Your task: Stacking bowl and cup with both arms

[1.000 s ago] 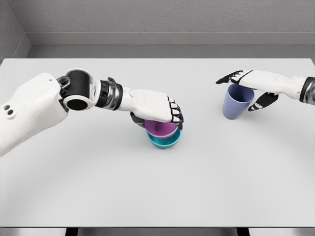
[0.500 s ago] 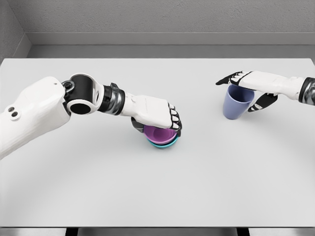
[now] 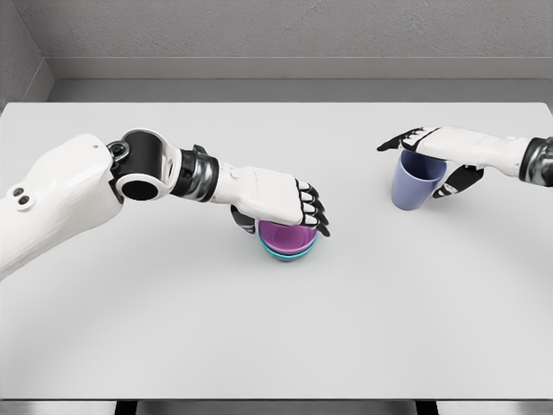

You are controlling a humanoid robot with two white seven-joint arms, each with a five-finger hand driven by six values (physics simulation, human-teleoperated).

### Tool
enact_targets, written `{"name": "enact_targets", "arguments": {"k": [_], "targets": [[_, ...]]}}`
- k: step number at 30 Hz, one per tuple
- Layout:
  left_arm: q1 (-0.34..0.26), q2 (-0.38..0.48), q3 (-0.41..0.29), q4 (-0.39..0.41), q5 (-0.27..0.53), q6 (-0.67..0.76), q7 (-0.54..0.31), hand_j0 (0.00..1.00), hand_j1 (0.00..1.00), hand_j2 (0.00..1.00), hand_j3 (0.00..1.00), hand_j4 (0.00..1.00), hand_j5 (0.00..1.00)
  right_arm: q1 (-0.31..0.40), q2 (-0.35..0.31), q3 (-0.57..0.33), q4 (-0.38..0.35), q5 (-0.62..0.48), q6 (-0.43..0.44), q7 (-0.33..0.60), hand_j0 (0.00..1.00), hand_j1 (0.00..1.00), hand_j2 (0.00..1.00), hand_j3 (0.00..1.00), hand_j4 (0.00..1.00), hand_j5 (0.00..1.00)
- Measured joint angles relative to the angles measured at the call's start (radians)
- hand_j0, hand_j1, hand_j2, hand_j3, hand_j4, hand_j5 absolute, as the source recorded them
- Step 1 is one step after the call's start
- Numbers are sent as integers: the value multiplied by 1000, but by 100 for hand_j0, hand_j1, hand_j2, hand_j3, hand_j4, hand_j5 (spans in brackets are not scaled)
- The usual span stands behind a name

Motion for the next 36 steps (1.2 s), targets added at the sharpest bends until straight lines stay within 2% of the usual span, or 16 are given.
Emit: {"name": "enact_targets", "arguments": {"k": [5,7,10,11,12,14,15,17,22,34,36], "targets": [[-47,10,4,-8,34,0,0,100,100,100,100,100,100,0,3,0,2,0,0,0,100,100,100,100,100,100],[-84,32,9,-11,61,1,1,100,100,100,100,100,100,0,4,0,5,0,0,0,100,100,100,100,100,100],[-84,146,55,-12,145,0,1,100,100,100,100,100,100,0,4,0,9,0,0,0,100,100,100,100,100,100],[-75,196,75,-12,173,0,2,100,100,100,100,100,100,0,4,0,10,0,0,0,100,100,100,100,100,100],[-39,242,99,-7,202,4,3,100,100,100,100,100,100,-2,4,0,13,0,0,0,100,100,100,100,100,100],[101,313,178,31,220,-2,2,100,100,100,100,100,100,-5,4,0,19,1,0,0,100,100,100,100,100,100],[141,336,225,52,229,-2,0,100,100,100,100,100,100,-5,5,0,22,0,0,0,100,100,100,100,100,100],[179,365,289,73,239,-1,-2,100,100,100,100,100,100,-5,7,0,27,0,0,0,100,100,100,100,100,100],[201,391,344,90,244,0,-6,100,100,100,100,100,100,-5,10,0,32,0,0,0,100,100,100,100,100,100],[199,398,359,93,242,0,-23,100,100,100,100,100,100,-5,18,10,41,1,0,0,100,100,100,100,100,100],[199,398,359,93,242,0,-28,100,100,100,100,100,100,-5,18,11,42,1,0,0,94,94,94,94,94,94]]}}
